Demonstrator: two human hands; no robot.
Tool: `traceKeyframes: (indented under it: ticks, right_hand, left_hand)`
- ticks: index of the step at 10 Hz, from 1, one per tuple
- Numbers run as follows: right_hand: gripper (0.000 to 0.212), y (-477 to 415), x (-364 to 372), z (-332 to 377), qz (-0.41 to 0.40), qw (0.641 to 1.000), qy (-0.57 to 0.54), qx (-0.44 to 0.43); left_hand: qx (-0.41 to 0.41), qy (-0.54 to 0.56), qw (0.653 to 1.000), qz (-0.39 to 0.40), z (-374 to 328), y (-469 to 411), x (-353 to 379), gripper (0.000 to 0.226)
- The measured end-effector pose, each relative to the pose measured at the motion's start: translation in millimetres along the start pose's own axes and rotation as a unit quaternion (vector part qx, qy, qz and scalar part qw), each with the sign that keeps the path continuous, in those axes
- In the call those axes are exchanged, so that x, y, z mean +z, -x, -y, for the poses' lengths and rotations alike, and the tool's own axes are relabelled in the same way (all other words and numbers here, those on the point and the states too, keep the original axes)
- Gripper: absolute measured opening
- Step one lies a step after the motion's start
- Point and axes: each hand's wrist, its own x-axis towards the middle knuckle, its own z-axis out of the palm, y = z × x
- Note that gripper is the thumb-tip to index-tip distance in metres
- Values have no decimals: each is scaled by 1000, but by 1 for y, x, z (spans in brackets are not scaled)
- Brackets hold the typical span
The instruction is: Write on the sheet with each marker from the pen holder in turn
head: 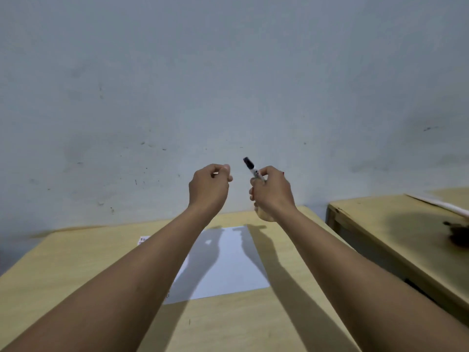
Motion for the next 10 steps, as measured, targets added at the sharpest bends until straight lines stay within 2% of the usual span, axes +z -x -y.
traceKeyframes:
  ticks: [1, 2, 4, 5, 7, 9, 10]
  right_hand:
    - [15, -27, -21, -3, -25, 1000, -16, -2]
    - [17, -55, -33, -13, -41, 999, 14, -27]
    - [18, -101, -40, -34, -47, 997, 46, -38]
    - [19, -113, -41, -48, -55, 996, 43, -48]
    - [14, -126, -34, -76, -9, 995, 87, -39]
    - [25, -131, -23, -92, 35, 989, 140, -1]
    - [20, -127, -27, -88, 0, 990, 142, 24]
  left_hand:
    - [-4, -26, 1000, 13, 15, -10, 24, 16]
    - [-1, -78, 996, 53, 33, -15, 52, 22]
    - [-10, -144, 981, 126, 71, -37, 109, 64]
    - [-12, -159, 978, 133, 86, -46, 130, 78]
    - [-11, -126, 985, 116, 104, -53, 157, 24]
    - [-21, -98, 987, 128, 113, -54, 163, 28]
    - [-22, -77, 989, 121, 107, -51, 161, 19]
